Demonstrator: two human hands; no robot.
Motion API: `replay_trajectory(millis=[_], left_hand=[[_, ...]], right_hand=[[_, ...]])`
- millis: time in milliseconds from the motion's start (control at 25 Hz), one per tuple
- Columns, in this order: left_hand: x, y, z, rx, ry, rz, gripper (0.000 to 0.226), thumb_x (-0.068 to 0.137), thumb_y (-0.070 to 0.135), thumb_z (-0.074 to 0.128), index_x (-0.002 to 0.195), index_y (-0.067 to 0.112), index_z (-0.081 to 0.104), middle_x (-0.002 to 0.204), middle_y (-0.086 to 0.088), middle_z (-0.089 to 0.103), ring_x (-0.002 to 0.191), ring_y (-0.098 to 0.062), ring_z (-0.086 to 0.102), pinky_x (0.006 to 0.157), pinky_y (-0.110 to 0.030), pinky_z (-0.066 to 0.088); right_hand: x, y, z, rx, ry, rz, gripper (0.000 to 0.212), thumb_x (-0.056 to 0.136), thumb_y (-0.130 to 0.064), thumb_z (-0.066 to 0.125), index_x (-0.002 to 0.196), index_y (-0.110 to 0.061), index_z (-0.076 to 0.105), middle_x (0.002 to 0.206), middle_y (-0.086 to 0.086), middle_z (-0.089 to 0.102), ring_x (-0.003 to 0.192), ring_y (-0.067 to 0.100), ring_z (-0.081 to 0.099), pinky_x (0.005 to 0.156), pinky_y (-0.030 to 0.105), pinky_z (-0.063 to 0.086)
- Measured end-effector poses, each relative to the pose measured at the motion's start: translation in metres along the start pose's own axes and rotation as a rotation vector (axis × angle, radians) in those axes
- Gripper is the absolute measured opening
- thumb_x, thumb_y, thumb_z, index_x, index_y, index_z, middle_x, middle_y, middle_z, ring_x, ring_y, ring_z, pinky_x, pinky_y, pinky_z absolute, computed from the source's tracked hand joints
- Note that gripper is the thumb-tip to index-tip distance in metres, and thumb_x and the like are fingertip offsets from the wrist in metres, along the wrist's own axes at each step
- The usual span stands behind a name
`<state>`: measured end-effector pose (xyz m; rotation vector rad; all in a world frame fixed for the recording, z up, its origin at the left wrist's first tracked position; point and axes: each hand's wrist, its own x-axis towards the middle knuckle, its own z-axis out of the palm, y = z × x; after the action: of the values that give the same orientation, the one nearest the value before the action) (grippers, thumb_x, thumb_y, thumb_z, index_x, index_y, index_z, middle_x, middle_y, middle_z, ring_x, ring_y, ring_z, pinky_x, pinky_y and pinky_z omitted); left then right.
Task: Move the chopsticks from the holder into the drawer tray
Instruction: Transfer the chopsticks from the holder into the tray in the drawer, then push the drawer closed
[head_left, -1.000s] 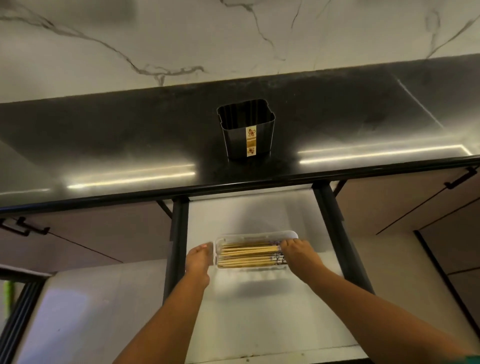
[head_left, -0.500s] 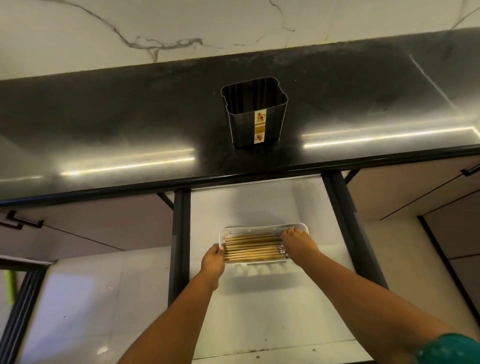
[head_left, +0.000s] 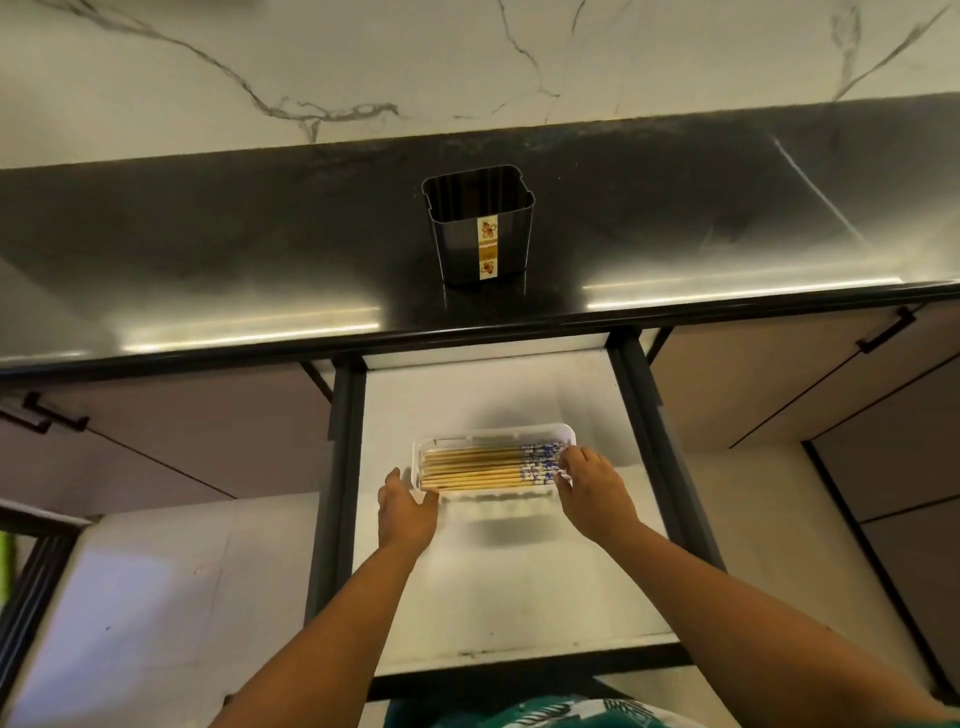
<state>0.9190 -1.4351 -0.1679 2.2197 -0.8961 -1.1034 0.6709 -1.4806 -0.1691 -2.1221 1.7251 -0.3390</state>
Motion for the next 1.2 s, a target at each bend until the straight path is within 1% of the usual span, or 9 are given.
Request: replay_trajectory(millis=[160,240,320,440,560,640,760,1000,1200], left_hand=[[-0.047,-0.013,0.003,0.048,0.087,0.273,0.031,0.090,0.029,0.061,0.117,0.016,0.055,0.129,-0.008,0.055,0.111,-0.026,0.055,0.094,-0.037,0.048],[-0.068,-0.017,0.001,0.097,0.120,0.428,0.014,0.090,0.032,0.061,0.097,0.020,0.060,0.120,-0.003,0.063,0.107,-0.020,0.057,0.090,-0.030,0.046],[-0.088,-0.023,0.001,0.134,0.129,0.510,0.006,0.091,0.026,0.059,0.096,0.023,0.057,0.122,-0.002,0.062,0.111,-0.019,0.055,0.092,-0.027,0.042],[-0.123,-0.043,0.005,0.160,0.102,0.670,0.032,0.092,0.014,0.052,0.124,0.020,0.051,0.135,-0.004,0.053,0.125,-0.023,0.047,0.104,-0.034,0.039],[-0.161,-0.077,0.010,0.329,0.087,0.754,0.056,0.096,0.041,0.041,0.145,0.016,0.030,0.156,-0.003,0.025,0.143,-0.022,0.022,0.115,-0.036,0.021],[-0.188,-0.115,0.008,0.517,0.095,0.724,0.076,0.093,0.056,0.033,0.151,0.016,0.005,0.160,-0.003,-0.006,0.147,-0.022,-0.005,0.115,-0.036,0.003],[-0.211,-0.157,-0.009,0.806,0.069,0.651,0.092,0.090,0.054,0.040,0.147,0.014,-0.020,0.154,-0.005,-0.030,0.143,-0.026,-0.023,0.114,-0.039,-0.009],[-0.212,-0.135,-0.027,1.012,0.001,0.599,0.108,0.084,0.021,0.061,0.140,0.012,-0.031,0.151,-0.008,-0.035,0.140,-0.026,-0.026,0.115,-0.040,-0.006],[-0.183,-0.105,-0.032,1.147,-0.013,0.581,0.113,0.083,0.032,0.064,0.141,0.008,-0.030,0.150,-0.011,-0.035,0.143,-0.031,-0.021,0.118,-0.043,0.000]], right_hand=[[-0.043,0.000,-0.018,0.009,0.040,-0.021,0.021,0.092,-0.030,0.058,0.095,-0.009,0.058,0.093,0.008,0.064,0.082,0.022,0.055,0.068,0.028,0.043],[-0.064,-0.001,-0.021,-0.007,0.035,-0.032,0.015,0.090,-0.025,0.059,0.094,-0.010,0.060,0.096,0.006,0.065,0.087,0.021,0.055,0.073,0.029,0.046],[-0.089,-0.006,-0.022,0.024,0.053,-0.032,0.018,0.086,-0.012,0.059,0.104,-0.012,0.062,0.107,0.005,0.063,0.097,0.021,0.055,0.082,0.030,0.049],[-0.134,-0.019,-0.018,0.054,0.151,-0.064,0.029,0.086,-0.009,0.058,0.116,-0.013,0.059,0.115,0.004,0.062,0.104,0.020,0.057,0.090,0.030,0.050],[-0.185,-0.029,-0.006,0.043,0.226,-0.101,0.041,0.093,-0.027,0.055,0.130,-0.011,0.049,0.131,0.009,0.056,0.124,0.025,0.051,0.103,0.034,0.045],[-0.225,-0.030,0.007,-0.014,0.158,-0.059,0.063,0.095,-0.034,0.050,0.147,-0.007,0.027,0.154,0.016,0.028,0.144,0.030,0.024,0.115,0.041,0.029],[-0.261,-0.030,0.021,-0.224,-0.030,0.005,0.077,0.098,-0.040,0.038,0.151,-0.003,-0.005,0.159,0.019,-0.011,0.147,0.031,-0.012,0.120,0.043,0.009],[-0.249,-0.025,0.015,-0.279,-0.124,0.035,0.087,0.088,-0.008,0.040,0.142,-0.010,-0.028,0.154,0.015,-0.031,0.140,0.028,-0.029,0.113,0.038,-0.009],[-0.203,-0.023,0.016,-0.261,-0.143,0.045,0.096,0.082,-0.005,0.044,0.140,-0.011,-0.032,0.149,0.012,-0.038,0.138,0.028,-0.032,0.115,0.042,-0.005]])
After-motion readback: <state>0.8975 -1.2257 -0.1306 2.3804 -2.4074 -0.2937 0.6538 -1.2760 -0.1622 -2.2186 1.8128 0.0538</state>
